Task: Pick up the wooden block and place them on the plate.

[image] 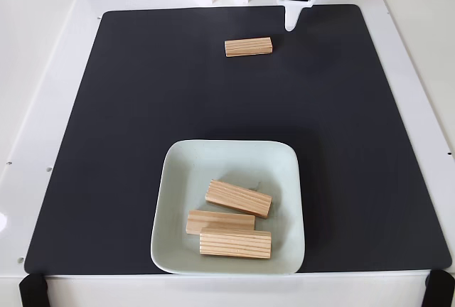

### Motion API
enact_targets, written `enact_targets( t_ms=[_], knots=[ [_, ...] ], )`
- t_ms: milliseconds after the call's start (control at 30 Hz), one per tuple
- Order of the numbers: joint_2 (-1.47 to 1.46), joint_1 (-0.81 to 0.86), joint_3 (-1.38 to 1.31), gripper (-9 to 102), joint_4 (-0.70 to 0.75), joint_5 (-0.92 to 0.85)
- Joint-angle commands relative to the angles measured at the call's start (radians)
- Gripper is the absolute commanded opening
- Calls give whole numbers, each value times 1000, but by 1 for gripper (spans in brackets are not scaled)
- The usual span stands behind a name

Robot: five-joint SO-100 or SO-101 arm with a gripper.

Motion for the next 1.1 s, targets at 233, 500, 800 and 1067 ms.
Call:
enact_targets(
  t_ms=[233,500,800,1067],
  knots=[
    [20,117,-2,-1,-156,-187],
    [83,261,2,-1,-155,-379],
    [314,281,225,-1,-158,-462],
    [321,347,242,-1,-265,-486]
  ],
)
